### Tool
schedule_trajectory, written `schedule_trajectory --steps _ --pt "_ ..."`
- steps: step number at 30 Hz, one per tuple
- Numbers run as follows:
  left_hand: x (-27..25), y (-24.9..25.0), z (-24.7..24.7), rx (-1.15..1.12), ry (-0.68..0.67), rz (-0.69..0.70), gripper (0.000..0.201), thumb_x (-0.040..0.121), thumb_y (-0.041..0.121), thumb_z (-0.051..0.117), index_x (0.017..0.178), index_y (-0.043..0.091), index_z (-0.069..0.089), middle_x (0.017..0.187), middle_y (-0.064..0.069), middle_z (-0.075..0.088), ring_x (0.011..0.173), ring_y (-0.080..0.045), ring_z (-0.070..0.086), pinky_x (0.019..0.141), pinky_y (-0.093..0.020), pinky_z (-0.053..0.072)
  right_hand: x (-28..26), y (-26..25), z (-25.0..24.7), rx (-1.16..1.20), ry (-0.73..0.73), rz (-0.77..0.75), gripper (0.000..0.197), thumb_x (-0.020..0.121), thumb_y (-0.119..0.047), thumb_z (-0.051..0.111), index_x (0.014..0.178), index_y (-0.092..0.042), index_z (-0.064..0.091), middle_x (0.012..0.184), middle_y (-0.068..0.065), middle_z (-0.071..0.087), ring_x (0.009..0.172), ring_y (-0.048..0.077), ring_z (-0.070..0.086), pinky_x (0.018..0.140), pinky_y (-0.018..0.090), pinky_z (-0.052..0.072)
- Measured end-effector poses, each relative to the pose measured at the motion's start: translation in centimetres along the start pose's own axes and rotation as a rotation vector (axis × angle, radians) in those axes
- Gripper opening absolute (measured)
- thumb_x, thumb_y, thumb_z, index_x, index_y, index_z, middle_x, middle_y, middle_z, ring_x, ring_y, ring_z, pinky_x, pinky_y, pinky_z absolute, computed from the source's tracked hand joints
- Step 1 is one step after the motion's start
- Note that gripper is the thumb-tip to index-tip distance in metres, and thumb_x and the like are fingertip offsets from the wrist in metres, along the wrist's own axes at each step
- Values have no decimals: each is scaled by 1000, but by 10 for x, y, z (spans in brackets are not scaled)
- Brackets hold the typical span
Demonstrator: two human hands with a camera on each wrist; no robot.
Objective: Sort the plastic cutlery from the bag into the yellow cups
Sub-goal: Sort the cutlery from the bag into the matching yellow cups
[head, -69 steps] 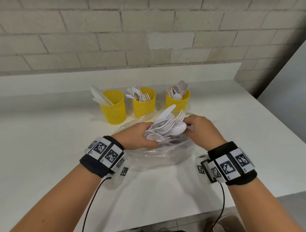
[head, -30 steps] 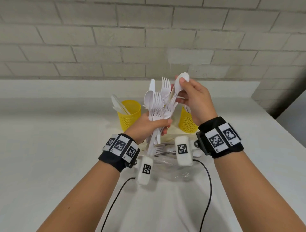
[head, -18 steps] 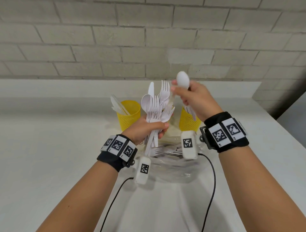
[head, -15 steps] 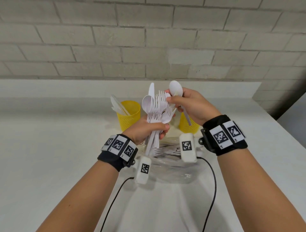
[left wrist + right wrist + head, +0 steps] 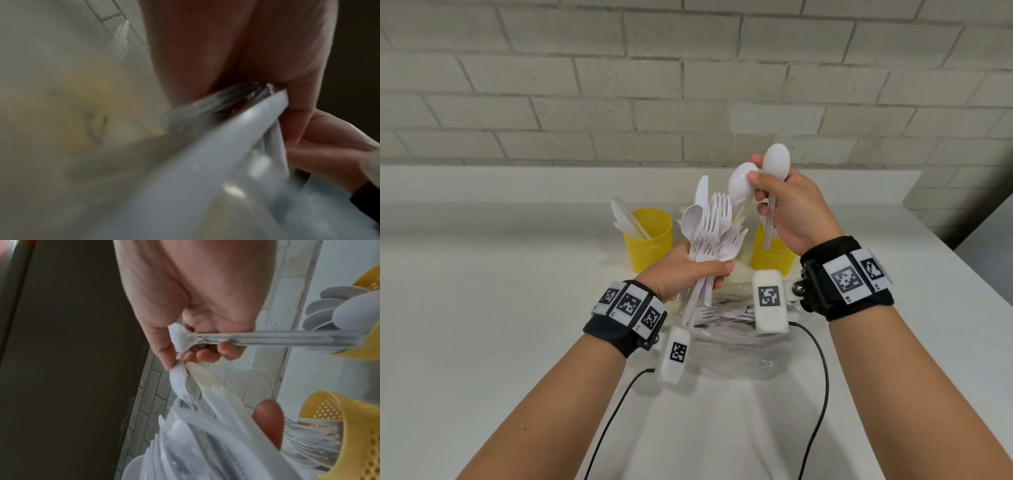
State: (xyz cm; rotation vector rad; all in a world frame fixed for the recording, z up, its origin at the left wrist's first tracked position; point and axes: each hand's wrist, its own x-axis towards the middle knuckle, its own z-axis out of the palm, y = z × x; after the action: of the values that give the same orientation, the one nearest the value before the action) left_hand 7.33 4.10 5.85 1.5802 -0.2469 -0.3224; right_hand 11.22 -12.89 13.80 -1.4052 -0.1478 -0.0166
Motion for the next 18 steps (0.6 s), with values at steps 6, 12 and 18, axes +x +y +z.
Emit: schedule_trajectory --steps 6,12,18 --pt "-1 2 4 66 55 19 9 86 13 68 88 6 62 67 -7 58 59 -16 56 61 -25 48 -2 4 5 -148 -51 78 12 82 -17 70 92 -14 64 78 -4 58 63 6 46 57 21 34" --pt "-1 -1 2 5 83 24 14 86 11 67 94 4 60 65 -9 55 55 -19 52 59 -29 46 8 -11 -4 108 -24 -47 7 91 -17 57 98 -15 57 89 3 68 63 7 44 54 19 34" --pt "-2 1 1 -12 125 56 24 88 14 65 103 -5 60 66 -8 54 55 -17 51 58 -27 45 30 -26 -24 216 144 -244 9 98 -12 44 91 -14 50 74 -1 50 68 10 50 66 22 43"
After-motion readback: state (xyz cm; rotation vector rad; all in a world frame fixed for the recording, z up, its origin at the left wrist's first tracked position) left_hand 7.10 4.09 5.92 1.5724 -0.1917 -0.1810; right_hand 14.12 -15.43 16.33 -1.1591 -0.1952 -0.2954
